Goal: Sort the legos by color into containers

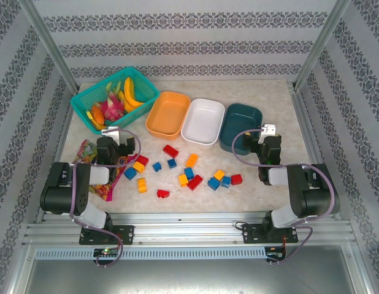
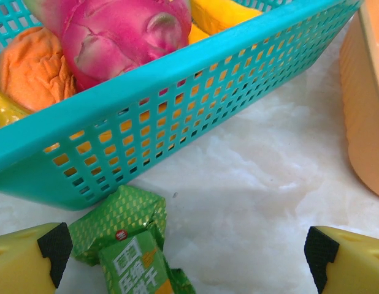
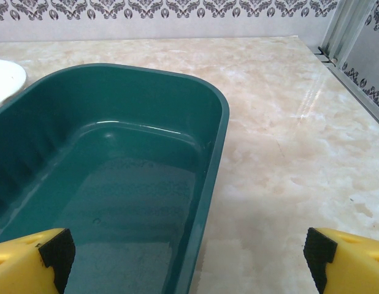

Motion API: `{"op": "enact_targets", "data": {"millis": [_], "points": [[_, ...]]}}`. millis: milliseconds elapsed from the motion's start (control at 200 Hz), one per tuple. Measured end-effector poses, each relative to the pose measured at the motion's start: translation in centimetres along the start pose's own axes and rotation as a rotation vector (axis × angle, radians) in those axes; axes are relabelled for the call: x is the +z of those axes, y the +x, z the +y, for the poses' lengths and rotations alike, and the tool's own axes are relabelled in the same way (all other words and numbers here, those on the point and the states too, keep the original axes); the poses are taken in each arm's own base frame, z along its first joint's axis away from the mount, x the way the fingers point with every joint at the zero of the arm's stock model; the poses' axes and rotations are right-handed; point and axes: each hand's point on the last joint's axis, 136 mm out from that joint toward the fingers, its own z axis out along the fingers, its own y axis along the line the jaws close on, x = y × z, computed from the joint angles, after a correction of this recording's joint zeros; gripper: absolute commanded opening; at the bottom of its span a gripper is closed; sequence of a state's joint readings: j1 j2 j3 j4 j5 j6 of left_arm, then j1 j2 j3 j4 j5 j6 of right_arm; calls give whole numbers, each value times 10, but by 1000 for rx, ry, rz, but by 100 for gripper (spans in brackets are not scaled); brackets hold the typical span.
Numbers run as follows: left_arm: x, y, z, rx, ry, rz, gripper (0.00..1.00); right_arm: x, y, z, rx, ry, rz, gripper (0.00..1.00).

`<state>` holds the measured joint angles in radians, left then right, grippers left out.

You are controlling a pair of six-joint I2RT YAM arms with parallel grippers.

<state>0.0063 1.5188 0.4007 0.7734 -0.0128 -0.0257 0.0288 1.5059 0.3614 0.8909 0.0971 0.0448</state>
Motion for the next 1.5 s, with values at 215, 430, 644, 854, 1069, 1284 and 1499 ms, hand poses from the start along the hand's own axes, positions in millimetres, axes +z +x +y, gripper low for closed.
{"op": "enact_targets", "data": {"millis": [215, 430, 644, 854, 1069, 1284, 1499], "points": [[-57, -72, -14, 8, -38, -174, 100, -34, -55, 6, -20, 69, -150, 98], [-117, -129, -39, -1, -13, -295, 100, -84, -154, 13, -3, 107, -327, 98], [-168, -225, -41, -129, -23, -377, 100, -168, -309, 28, 315, -15, -449, 98], [-196, -251, -23, -430, -55, -226, 100, -191, -284, 25, 561, -143, -250, 98], [-173, -194, -45, -404, -25, 98, 100, -177, -213, 59, 503, -132, 140, 90], [-174, -150, -72, -382, 55, 359, 100, -197, -176, 52, 560, -63, 327, 80], [-184, -102, -114, -369, 189, 542, 100, -194, -87, 60, 636, 32, 639, 78]]}}
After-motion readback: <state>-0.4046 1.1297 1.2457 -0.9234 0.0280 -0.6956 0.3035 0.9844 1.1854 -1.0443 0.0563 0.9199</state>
